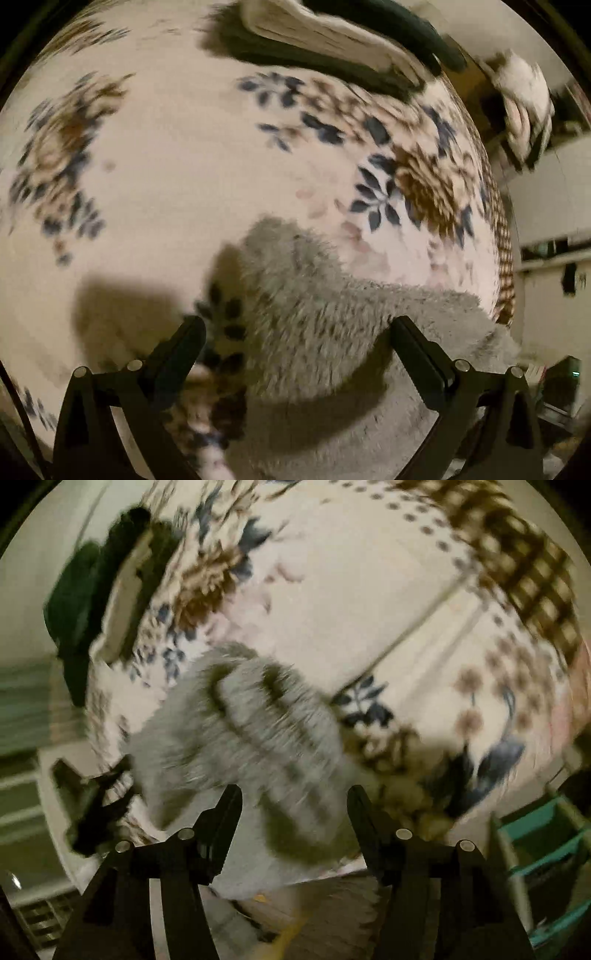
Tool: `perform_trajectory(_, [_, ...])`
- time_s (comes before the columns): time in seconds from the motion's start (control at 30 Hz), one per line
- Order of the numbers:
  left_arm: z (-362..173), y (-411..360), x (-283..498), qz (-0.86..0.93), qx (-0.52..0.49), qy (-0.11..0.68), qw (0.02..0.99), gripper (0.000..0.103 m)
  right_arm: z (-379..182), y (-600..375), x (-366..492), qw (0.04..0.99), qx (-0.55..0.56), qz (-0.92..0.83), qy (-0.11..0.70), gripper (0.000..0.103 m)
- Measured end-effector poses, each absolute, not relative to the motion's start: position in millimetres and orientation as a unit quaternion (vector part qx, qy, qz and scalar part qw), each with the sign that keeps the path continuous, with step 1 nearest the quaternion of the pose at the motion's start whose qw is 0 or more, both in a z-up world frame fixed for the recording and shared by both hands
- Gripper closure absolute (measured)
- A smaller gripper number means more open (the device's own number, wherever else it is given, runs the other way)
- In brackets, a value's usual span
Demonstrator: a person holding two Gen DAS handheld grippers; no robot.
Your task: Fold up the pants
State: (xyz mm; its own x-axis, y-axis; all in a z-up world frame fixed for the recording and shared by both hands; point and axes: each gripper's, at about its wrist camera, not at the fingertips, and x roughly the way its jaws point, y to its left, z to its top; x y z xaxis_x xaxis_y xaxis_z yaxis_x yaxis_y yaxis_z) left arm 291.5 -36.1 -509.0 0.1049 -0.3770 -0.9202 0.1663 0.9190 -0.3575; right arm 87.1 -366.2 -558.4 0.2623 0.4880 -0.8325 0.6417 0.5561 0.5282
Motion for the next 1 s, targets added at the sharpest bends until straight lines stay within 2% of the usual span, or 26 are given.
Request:
perform_trajectory(0.03, [-510.2,-41.2,293.7,-0.193,-0.070,0.638,0.742,0.026,-560.4,-357.3,79.6,0.633,0.477,-0.060,0.607,0.041])
perform_trajectory(0.1, [-509.7,-50.7,295.9,-0.219,-0.050,0.625,0.747,0.059,-583.1,-336.9,73.2,0.590,0.496,-0.042,0.635,0.041])
perform_trajectory(0.13, [-508.7,-55.3,296.4,-0.226,-0.037,0.619,0.751,0.066,-600.3,-323.7,70.2,0.568,0.514,-0.034,0.643,0.042])
perform_trajectory(0.2, [-509.0,-57.9,299.5,-0.232,-0.039,0.615,0.752,0.070,-633.6,-300.5,71.5,0.534,0.557,-0.022,0.636,0.084])
perform_trajectory(0.23, [-510.1,-57.2,302.0,-0.229,-0.042,0.617,0.752,0.072,-642.8,-292.8,72.7,0.530,0.562,-0.027,0.634,0.096])
perform_trajectory(0.37, [-523.1,-38.8,328.4,-0.200,-0.081,0.631,0.746,0.074,-645.3,-286.9,48.4,0.537,0.552,-0.068,0.634,0.097])
perform_trajectory(0.43, [-533.5,-25.5,345.0,-0.166,-0.103,0.632,0.750,0.087,-647.8,-286.1,36.5,0.522,0.541,-0.070,0.656,0.096])
perform_trajectory(0.53, [-532.1,2.4,369.2,-0.153,-0.192,0.626,0.741,0.084,-635.5,-285.9,43.2,0.528,0.503,-0.038,0.684,0.093])
perform_trajectory(0.57, [-521.8,9.0,370.9,-0.158,-0.206,0.615,0.744,0.084,-627.5,-289.1,49.0,0.530,0.497,-0.030,0.687,0.085])
perform_trajectory(0.6, [-510.9,12.8,369.9,-0.169,-0.208,0.606,0.749,0.075,-611.9,-291.5,59.4,0.538,0.474,-0.020,0.697,0.078])
perform_trajectory(0.63, [-498.0,16.6,365.3,-0.174,-0.202,0.597,0.756,0.055,-597.1,-294.6,67.1,0.550,0.457,-0.012,0.699,0.056])
perform_trajectory(0.67, [-485.8,20.0,356.2,-0.175,-0.189,0.590,0.766,0.045,-578.8,-295.1,78.2,0.567,0.438,-0.001,0.698,0.033])
perform_trajectory(0.7, [-475.8,22.6,345.4,-0.176,-0.175,0.582,0.774,0.029,-556.8,-291.7,94.5,0.588,0.415,0.014,0.694,0.025])
perform_trajectory(0.73, [-467.0,25.4,332.2,-0.173,-0.160,0.575,0.783,0.026,-540.2,-288.8,106.1,0.602,0.392,0.026,0.695,0.023])
perform_trajectory(0.9, [-464.2,41.1,259.6,-0.138,-0.126,0.580,0.793,0.026,-470.0,-235.7,214.0,0.663,0.186,0.105,0.718,0.023])
perform_trajectory(1.0, [-487.9,39.3,214.3,-0.147,-0.149,0.606,0.767,0.026,-466.4,-186.1,279.0,0.673,0.104,0.169,0.713,0.023])
